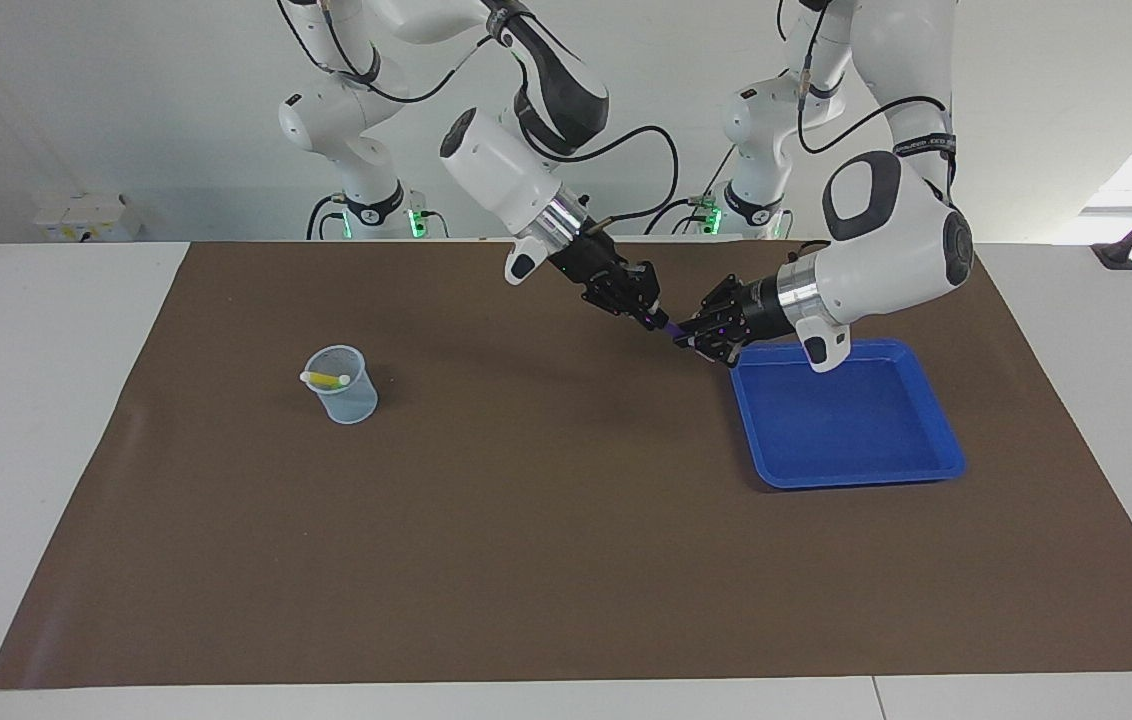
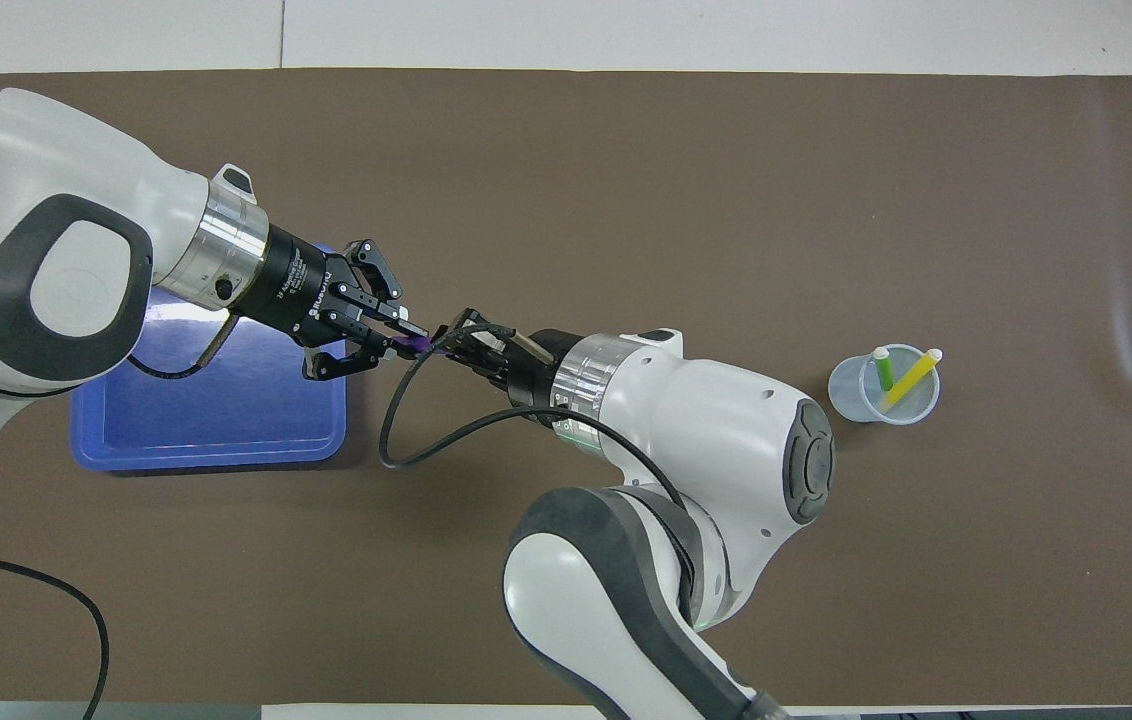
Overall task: Transfer and insert pens with both arms
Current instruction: 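Hold the purple pen with the right gripper and open the left gripper, then carry the purple pen to the cup and insert it with the right gripper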
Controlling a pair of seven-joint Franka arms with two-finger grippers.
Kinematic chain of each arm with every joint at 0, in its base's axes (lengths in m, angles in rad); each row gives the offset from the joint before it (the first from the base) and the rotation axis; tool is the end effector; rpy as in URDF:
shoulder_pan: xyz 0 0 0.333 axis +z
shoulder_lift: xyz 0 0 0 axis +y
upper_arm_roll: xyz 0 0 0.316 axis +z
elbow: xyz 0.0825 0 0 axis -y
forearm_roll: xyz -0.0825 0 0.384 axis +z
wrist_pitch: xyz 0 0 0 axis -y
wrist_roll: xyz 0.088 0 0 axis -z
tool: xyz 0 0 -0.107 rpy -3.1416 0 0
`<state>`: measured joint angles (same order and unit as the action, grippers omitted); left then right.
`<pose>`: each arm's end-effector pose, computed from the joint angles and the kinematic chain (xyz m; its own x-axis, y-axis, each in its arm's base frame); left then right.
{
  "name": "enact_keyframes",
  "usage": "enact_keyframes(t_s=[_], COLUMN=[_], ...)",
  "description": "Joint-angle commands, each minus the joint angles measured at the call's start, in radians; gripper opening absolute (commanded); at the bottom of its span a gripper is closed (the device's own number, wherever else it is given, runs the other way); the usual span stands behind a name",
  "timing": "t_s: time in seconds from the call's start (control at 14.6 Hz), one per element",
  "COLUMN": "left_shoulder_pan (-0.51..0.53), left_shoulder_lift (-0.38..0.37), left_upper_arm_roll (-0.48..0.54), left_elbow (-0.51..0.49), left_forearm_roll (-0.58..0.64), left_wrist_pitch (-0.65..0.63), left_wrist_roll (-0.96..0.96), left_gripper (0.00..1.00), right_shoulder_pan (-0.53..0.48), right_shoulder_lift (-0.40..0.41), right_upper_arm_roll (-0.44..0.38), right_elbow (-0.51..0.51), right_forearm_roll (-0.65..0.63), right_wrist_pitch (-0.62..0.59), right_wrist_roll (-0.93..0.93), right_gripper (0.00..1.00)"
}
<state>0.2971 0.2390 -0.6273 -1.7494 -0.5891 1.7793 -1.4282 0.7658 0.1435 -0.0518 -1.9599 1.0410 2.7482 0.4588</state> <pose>0.5648 -0.2169 0.4629 0.1763 0.7380 -0.6514 0.9367 -0.3291 -0.1193 0.4936 0.3834 0.4606 0.8532 -0.5035 -0.1362 -0.4171 -0.5018 -0.7577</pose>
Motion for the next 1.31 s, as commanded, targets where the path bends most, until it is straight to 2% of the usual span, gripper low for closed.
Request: enact_keyframes(t_s=[0.0, 0.07, 0.21, 0.41, 0.48, 0.62, 0.76, 1.03, 1.24], left_shoulder_pan=[-0.009, -0.007, -0.006, -0.004, -0.003, -0.001, -0.001, -0.004, -0.009], left_shoulder_lift=[-0.032, -0.032, -0.033, -0.033, -0.033, -0.033, -0.033, -0.03, -0.029], left_upper_arm_roll=[-0.002, -0.002, -0.002, -0.002, -0.002, -0.002, -0.002, 0.0, 0.0], left_elbow=[-0.036, -0.036, -0.036, -0.036, -0.036, -0.036, -0.036, -0.029, -0.025], left_forearm_roll=[-0.023, -0.023, -0.023, -0.023, -0.023, -0.023, -0.021, -0.006, -0.003], left_wrist_pitch=[0.031, 0.031, 0.031, 0.034, 0.034, 0.041, 0.049, 0.051, 0.066], left_wrist_roll=[0.0, 0.0, 0.0, 0.0, 0.0, 0.0, 0.002, 0.025, 0.029], left_gripper=[1.0, 1.0, 1.0, 1.0, 1.0, 1.0, 1.0, 1.0, 1.0], right_shoulder_pan=[-0.014, -0.014, -0.051, -0.214, -0.258, -0.337, -0.413, -0.526, -0.618], right_shoulder_lift=[-0.001, -0.004, -0.037, -0.11, -0.134, -0.183, -0.212, -0.219, -0.213], right_upper_arm_roll=[0.006, 0.003, -0.003, -0.002, -0.002, -0.005, -0.005, -0.005, -0.005], right_elbow=[0.019, 0.016, 0.009, 0.013, 0.016, 0.013, 0.024, 0.068, 0.079], right_forearm_roll=[0.016, 0.013, -0.033, -0.284, -0.333, -0.373, -0.519, -0.799, -0.898], right_wrist_pitch=[-0.022, -0.033, -0.155, -0.477, -0.575, -0.735, -0.861, -1.042, -1.07], right_wrist_roll=[-0.037, -0.039, -0.065, -0.092, -0.135, -0.247, -0.334, -0.584, -0.756], right_gripper=[0.0, 0.0, 0.0, 0.0, 0.0, 0.0, 0.0, 0.0, 0.0])
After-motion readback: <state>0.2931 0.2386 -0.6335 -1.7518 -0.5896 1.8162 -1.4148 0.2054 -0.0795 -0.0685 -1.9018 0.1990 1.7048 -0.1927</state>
